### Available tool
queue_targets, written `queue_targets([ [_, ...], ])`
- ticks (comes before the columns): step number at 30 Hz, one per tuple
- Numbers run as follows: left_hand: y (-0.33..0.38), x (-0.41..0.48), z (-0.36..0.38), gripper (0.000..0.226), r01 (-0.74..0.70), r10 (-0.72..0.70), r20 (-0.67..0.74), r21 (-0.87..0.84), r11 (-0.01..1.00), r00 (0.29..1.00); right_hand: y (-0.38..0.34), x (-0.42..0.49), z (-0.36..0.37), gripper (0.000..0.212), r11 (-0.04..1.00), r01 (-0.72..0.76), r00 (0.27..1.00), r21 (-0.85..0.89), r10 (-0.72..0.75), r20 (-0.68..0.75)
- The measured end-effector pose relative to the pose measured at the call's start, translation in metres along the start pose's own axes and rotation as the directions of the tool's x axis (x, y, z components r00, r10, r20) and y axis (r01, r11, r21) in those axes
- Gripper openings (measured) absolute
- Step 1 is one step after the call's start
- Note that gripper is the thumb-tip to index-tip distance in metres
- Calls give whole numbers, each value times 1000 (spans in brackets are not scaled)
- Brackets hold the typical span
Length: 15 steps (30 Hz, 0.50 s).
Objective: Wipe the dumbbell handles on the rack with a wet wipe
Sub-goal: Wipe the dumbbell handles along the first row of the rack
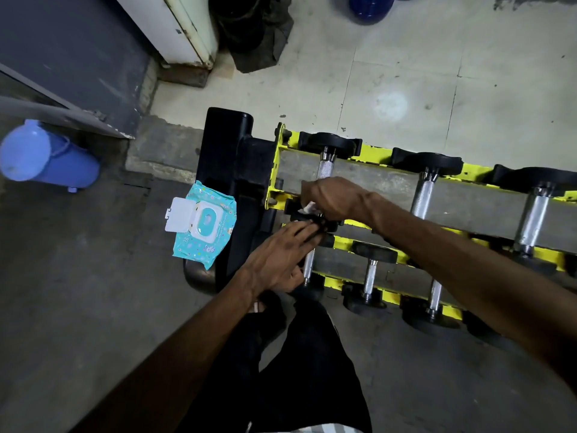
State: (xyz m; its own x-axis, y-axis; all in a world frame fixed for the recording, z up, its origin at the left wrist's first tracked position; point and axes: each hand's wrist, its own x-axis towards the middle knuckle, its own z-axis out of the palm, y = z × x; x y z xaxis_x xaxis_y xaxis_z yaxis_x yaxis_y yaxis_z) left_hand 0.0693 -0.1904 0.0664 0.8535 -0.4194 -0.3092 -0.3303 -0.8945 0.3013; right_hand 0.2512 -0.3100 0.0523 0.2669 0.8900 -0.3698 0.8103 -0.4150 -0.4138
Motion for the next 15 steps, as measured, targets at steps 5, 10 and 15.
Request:
queue_targets([
  [5, -1, -2, -1, 87, -20, 20, -30, 0, 1000, 999, -7, -23, 25, 25, 996, -33, 976, 79, 49, -214],
  [10, 2, 0, 0, 90, 12, -12, -16, 4, 1000, 1000, -18, -51, 33, 31, 926, -260, 874, 273, 346, -340],
  [15, 17, 5, 5, 84, 95, -97, -67, -42, 995, 993, -10, -101, 39, 19, 751, -375, 574, 543, 648, -500],
])
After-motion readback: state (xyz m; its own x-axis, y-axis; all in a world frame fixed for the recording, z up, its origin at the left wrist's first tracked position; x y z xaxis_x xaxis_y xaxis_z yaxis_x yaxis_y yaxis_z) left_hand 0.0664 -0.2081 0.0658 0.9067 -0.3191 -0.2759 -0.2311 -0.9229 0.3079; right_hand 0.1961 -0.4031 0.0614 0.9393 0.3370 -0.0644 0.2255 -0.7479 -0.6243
